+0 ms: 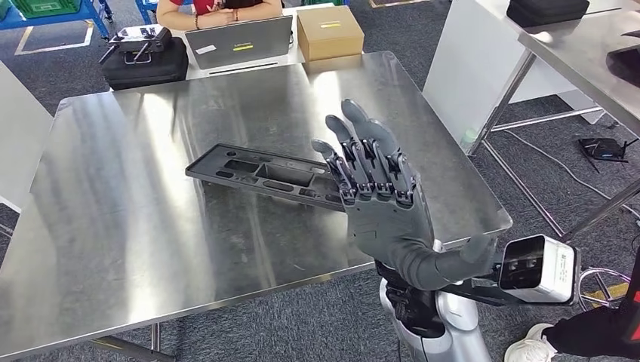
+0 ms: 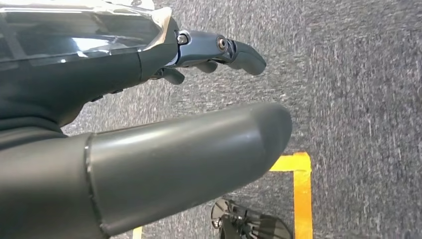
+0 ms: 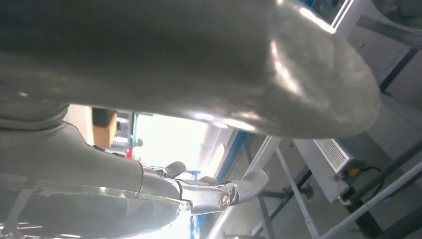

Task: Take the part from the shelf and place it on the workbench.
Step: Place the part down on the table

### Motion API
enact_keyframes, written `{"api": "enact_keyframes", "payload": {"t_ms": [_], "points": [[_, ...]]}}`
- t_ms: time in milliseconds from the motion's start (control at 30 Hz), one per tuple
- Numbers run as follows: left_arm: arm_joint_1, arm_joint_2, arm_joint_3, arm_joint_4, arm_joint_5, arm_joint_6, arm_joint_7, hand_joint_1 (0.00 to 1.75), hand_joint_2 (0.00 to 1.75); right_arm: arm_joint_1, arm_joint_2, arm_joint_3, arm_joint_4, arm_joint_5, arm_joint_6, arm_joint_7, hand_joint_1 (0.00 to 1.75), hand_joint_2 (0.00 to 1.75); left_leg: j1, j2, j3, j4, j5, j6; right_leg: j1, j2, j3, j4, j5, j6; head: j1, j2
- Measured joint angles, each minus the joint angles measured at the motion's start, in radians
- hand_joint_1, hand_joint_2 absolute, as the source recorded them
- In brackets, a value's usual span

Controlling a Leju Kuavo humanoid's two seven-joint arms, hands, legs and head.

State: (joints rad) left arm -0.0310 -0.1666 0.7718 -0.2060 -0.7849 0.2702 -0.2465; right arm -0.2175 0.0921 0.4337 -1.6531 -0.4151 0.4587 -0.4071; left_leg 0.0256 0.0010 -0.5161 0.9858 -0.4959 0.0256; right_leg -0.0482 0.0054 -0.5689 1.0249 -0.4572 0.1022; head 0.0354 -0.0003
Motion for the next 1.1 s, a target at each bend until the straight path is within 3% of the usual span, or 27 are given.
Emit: {"api": "enact_keyframes", "payload": {"t_ms": [133, 200, 267, 300, 333, 367, 400, 467, 533, 600, 667, 733, 800, 833, 867, 900, 933, 967, 1033, 1100], "points": [[0.0, -0.004, 0.006, -0.001, -0.003, 0.006, 0.0, 0.0, 0.0, -0.002, -0.001, 0.009, 0.017, -0.004, 0.004, -0.001, 0.0, 0.0, 0.003, -0.005, -0.019, 0.021, -0.008, -0.024, 0.003, 0.007, -0.009, -0.004, -0.003, -0.04, -0.003, 0.0], [0.0, -0.005, 0.009, -0.001, -0.006, 0.007, -0.001, 0.0, 0.0, -0.002, -0.001, 0.011, 0.025, -0.004, 0.005, -0.004, 0.0, 0.0, 0.007, -0.004, -0.048, 0.083, -0.063, -0.029, 0.002, 0.005, -0.021, -0.006, 0.007, -0.059, -0.005, 0.0], [0.0, -0.006, 0.01, -0.001, -0.01, 0.007, -0.001, 0.0, 0.0, -0.001, -0.001, 0.012, 0.034, -0.004, 0.005, -0.008, 0.0, 0.0, 0.006, -0.004, -0.099, 0.21, -0.145, -0.03, 0.008, 0.002, -0.036, -0.005, 0.018, -0.075, -0.006, 0.0], [0.0, -0.006, 0.01, -0.001, -0.012, 0.007, -0.001, 0.0, 0.0, 0.0, -0.002, 0.012, 0.039, -0.004, 0.005, -0.011, 0.0, 0.0, 0.006, -0.004, -0.121, 0.268, -0.172, -0.03, 0.012, 0.0, -0.043, -0.005, 0.022, -0.08, -0.006, 0.0], [0.0, -0.005, 0.01, -0.001, -0.012, 0.006, -0.001, 0.0, 0.0, 0.001, -0.003, 0.012, 0.045, -0.003, 0.005, -0.013, 0.0, 0.0, 0.006, -0.004, -0.129, 0.3, -0.18, -0.028, 0.016, -0.001, -0.051, -0.005, 0.028, -0.083, -0.006, 0.0], [0.0, -0.004, 0.011, -0.001, -0.013, 0.005, -0.001, 0.0, 0.0, 0.002, -0.005, 0.011, 0.05, -0.002, 0.005, -0.015, 0.0, 0.0, 0.006, -0.004, -0.119, 0.298, -0.169, -0.025, 0.019, -0.002, -0.058, -0.005, 0.034, -0.084, -0.006, 0.0], [0.0, -0.004, 0.011, -0.001, -0.013, 0.004, 0.0, 0.0, 0.0, 0.003, -0.006, 0.011, 0.055, 0.0, 0.005, -0.017, 0.0, 0.0, 0.005, -0.004, -0.092, 0.26, -0.142, -0.021, 0.02, -0.002, -0.064, -0.005, 0.04, -0.083, -0.006, 0.0], [-0.003, -0.002, 0.011, -0.001, -0.015, 0.002, 0.001, 0.0, 0.0, 0.003, -0.007, 0.011, 0.065, 0.002, 0.004, -0.023, 0.0, 0.0, 0.003, -0.004, -0.002, 0.119, -0.089, -0.01, 0.023, -0.002, -0.074, -0.004, 0.053, -0.076, -0.006, 0.0], [-0.006, 0.0, 0.011, -0.001, -0.018, 0.002, 0.002, 0.0, 0.0, 0.002, -0.006, 0.01, 0.072, 0.003, 0.003, -0.026, 0.0, 0.0, -0.004, -0.005, 0.053, 0.027, -0.068, -0.005, 0.026, -0.003, -0.077, -0.005, 0.065, -0.064, -0.005, 0.0], [-0.007, 0.0, 0.012, -0.001, -0.02, 0.001, 0.002, 0.0, 0.0, 0.0, -0.007, 0.009, 0.078, 0.005, 0.002, -0.027, 0.0, 0.0, -0.014, -0.007, 0.05, 0.019, -0.06, -0.002, 0.024, -0.005, -0.077, -0.011, 0.081, -0.046, -0.005, 0.0], [-0.007, 0.001, 0.014, -0.001, -0.021, 0.001, 0.002, 0.0, 0.0, -0.003, -0.009, 0.009, 0.085, 0.006, 0.0, -0.029, 0.0, 0.0, -0.016, -0.003, 0.033, 0.014, -0.041, 0.013, 0.023, -0.006, -0.086, -0.008, 0.079, -0.034, -0.006, 0.0], [-0.008, 0.003, 0.014, 0.0, -0.025, -0.002, 0.002, 0.0, 0.0, -0.004, -0.016, 0.008, 0.092, 0.01, -0.005, -0.034, 0.0, 0.0, -0.014, 0.001, 0.008, 0.008, -0.015, 0.03, 0.024, -0.006, -0.114, 0.055, 0.014, -0.044, -0.004, 0.0], [-0.008, 0.005, 0.015, 0.0, -0.03, -0.007, 0.001, 0.0, 0.0, -0.004, -0.024, 0.008, 0.1, 0.015, -0.013, -0.041, 0.0, 0.0, -0.019, 0.005, -0.02, 0.008, 0.007, 0.038, 0.026, -0.005, -0.146, 0.183, -0.074, -0.055, -0.003, 0.0], [-0.008, 0.005, 0.015, 0.0, -0.033, -0.008, 0.001, 0.0, 0.0, -0.002, -0.028, 0.007, 0.104, 0.016, -0.017, -0.044, 0.0, 0.0, -0.021, 0.006, -0.034, 0.009, 0.018, 0.038, 0.027, -0.005, -0.153, 0.24, -0.096, -0.053, -0.003, 0.0], [-0.008, 0.005, 0.015, 0.0, -0.036, -0.009, 0.001, 0.0, 0.0, -0.001, -0.031, 0.006, 0.107, 0.018, -0.021, -0.045, 0.0, 0.0, -0.024, 0.007, -0.047, 0.01, 0.029, 0.039, 0.029, -0.005, -0.147, 0.271, -0.096, -0.047, -0.003, 0.0], [-0.008, 0.005, 0.015, 0.0, -0.038, -0.01, 0.001, 0.0, 0.0, 0.001, -0.034, 0.005, 0.11, 0.018, -0.024, -0.046, 0.0, 0.0, -0.027, 0.008, -0.059, 0.011, 0.04, 0.039, 0.03, -0.005, -0.122, 0.265, -0.08, -0.039, -0.003, 0.0], [-0.008, 0.005, 0.015, 0.0, -0.039, -0.01, 0.001, 0.0, 0.0, 0.002, -0.035, 0.004, 0.112, 0.019, -0.025, -0.047, 0.0, 0.0, -0.03, 0.008, -0.069, 0.011, 0.049, 0.039, 0.032, -0.005, -0.08, 0.222, -0.058, -0.035, -0.003, 0.0], [-0.008, 0.005, 0.015, 0.0, -0.04, -0.01, 0.001, 0.0, 0.0, 0.002, -0.036, 0.003, 0.113, 0.019, -0.026, -0.047, 0.0, 0.0, -0.032, 0.008, -0.078, 0.012, 0.058, 0.038, 0.036, -0.005, -0.024, 0.149, -0.046, -0.039, -0.003, 0.0], [-0.008, 0.004, 0.015, 0.0, -0.04, -0.01, 0.001, 0.0, 0.0, 0.001, -0.037, 0.001, 0.114, 0.019, -0.026, -0.049, 0.0, 0.0, -0.036, 0.008, -0.09, 0.013, 0.073, 0.032, 0.047, -0.006, 0.076, 0.001, -0.05, -0.056, -0.003, 0.0], [-0.008, 0.003, 0.015, 0.001, -0.04, -0.011, 0.001, 0.0, 0.0, 0.002, -0.038, -0.001, 0.114, 0.02, -0.027, -0.051, 0.0, 0.0, -0.036, 0.01, -0.097, 0.013, 0.089, 0.022, 0.055, -0.006, 0.107, -0.058, -0.06, -0.068, -0.004, 0.0]]}}
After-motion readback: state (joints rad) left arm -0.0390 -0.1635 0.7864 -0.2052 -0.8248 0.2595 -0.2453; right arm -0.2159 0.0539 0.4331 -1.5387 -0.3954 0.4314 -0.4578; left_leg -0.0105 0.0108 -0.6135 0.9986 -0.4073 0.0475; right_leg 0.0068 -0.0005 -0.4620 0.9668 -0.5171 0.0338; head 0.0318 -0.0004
